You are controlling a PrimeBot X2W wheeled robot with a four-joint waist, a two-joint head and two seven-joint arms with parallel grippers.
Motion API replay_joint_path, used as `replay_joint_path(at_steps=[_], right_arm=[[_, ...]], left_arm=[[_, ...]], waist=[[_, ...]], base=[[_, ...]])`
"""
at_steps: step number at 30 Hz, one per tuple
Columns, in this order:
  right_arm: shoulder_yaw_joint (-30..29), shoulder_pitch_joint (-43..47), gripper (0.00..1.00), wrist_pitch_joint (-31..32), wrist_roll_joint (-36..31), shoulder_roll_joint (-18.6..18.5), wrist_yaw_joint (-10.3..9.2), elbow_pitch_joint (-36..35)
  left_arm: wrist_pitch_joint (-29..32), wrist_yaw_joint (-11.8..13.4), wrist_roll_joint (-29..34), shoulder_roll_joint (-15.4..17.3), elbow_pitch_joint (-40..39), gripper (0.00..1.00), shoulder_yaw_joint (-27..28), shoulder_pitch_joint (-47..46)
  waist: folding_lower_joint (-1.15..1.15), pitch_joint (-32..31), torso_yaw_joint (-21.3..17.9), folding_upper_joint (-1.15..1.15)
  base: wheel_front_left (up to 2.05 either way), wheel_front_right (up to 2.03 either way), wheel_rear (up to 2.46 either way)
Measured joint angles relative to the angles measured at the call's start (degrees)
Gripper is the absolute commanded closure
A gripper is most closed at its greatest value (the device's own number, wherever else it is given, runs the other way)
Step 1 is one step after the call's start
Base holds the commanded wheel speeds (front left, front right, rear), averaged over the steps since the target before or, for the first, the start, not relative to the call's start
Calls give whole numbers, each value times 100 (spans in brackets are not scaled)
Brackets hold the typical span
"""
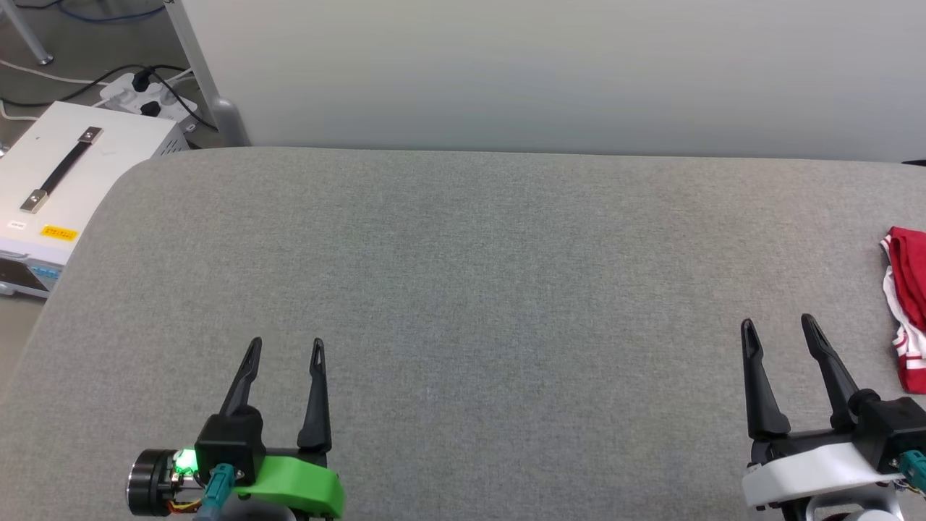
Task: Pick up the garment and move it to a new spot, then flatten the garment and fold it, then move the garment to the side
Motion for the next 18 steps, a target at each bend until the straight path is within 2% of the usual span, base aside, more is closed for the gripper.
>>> replay_joint_path(at_steps=[18], right_arm=[[25,290,0,0,42,83,0,-21]], left_arm=[[1,-125,-15,-52,73,0,109,103]], waist=[[0,-93,-81,0]], base=[[0,0,0]])
